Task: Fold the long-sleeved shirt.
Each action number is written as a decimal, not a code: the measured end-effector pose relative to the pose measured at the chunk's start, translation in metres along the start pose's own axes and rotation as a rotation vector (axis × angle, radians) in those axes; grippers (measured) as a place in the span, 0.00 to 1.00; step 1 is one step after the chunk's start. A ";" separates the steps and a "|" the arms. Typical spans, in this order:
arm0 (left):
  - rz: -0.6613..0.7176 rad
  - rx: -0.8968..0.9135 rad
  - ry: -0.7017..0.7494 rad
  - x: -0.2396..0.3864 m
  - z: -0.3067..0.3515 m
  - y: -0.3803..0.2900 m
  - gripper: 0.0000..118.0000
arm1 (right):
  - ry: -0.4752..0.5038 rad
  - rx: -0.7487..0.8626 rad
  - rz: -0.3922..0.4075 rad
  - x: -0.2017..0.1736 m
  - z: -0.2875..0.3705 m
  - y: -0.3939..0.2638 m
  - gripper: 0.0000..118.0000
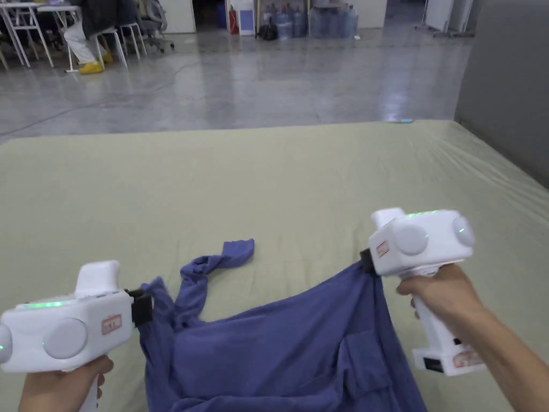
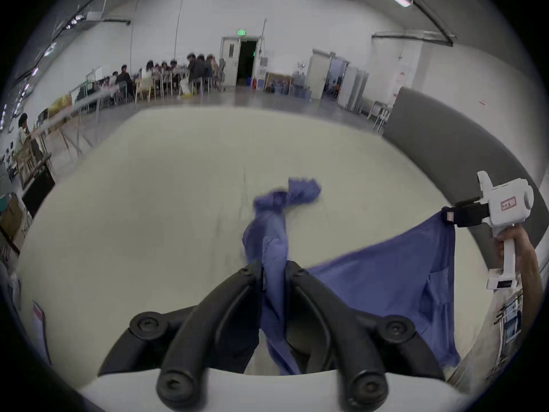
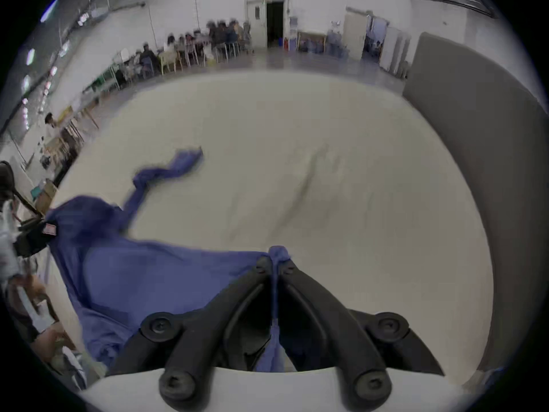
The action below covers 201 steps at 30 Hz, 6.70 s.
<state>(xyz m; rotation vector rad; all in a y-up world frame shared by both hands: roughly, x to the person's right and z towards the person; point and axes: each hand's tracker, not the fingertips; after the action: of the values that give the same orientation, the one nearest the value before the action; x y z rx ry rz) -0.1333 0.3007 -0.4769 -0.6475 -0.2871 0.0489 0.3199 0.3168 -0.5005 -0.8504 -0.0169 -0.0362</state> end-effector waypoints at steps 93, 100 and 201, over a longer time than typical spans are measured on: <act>0.156 -0.053 0.053 -0.021 0.173 -0.228 1.00 | -0.078 -0.111 -0.057 0.053 0.172 -0.298 0.97; 0.115 0.034 0.068 -0.004 0.186 -0.161 0.00 | -0.040 0.030 -0.139 0.037 0.174 -0.261 0.02; -0.026 -0.367 0.175 -0.028 -0.095 -0.045 0.00 | -0.051 -0.307 -0.130 0.071 -0.107 -0.042 0.85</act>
<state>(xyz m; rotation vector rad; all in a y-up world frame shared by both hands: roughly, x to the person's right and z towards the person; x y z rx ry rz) -0.1363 0.2053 -0.5288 -1.0060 -0.1354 -0.0872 0.3891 0.2070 -0.5370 -1.1559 -0.1168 -0.1426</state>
